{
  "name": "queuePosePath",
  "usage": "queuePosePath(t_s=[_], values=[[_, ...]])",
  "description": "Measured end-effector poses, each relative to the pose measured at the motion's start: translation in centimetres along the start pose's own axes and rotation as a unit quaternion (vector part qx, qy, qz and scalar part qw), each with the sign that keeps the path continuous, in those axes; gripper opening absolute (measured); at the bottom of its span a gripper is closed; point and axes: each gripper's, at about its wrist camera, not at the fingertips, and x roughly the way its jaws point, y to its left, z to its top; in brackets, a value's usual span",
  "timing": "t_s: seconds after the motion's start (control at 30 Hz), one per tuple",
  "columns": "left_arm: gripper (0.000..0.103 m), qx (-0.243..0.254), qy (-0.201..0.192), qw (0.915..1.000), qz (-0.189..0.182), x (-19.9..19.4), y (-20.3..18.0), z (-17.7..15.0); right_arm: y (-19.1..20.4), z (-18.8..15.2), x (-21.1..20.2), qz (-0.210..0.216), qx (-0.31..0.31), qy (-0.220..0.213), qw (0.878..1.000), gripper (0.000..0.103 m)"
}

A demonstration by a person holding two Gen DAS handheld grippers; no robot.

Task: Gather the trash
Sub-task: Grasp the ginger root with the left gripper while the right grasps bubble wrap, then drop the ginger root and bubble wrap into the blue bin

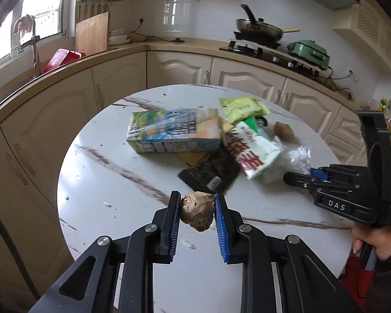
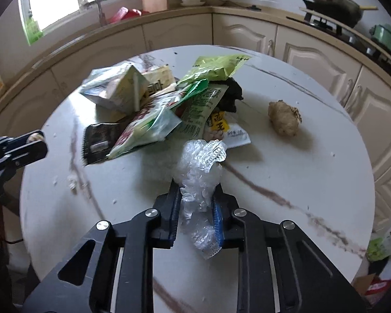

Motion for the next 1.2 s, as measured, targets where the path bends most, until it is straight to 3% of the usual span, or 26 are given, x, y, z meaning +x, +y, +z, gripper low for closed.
queuePosePath(t_s=[0.33,0.63,0.93,1.2], values=[[0.022,0.038,-0.021,0.9989,-0.014,-2.8,-6.3,0.3,-2.1,-2.4,-7.1,0.020,0.033,-0.060,0.997,0.019],[0.022,0.106,-0.020,0.9919,-0.066,-1.7,-17.0,0.8,-7.9,-7.6,-15.9,-0.016,0.086,-0.119,0.989,0.019],[0.022,0.190,0.031,0.9701,-0.147,5.2,-32.2,1.6,-17.4,-17.0,-20.9,-0.084,0.171,-0.119,0.975,0.019],[0.022,0.260,0.096,0.9473,-0.161,16.1,-42.8,0.9,-25.0,-24.7,-19.4,-0.123,0.238,-0.085,0.960,0.020]])
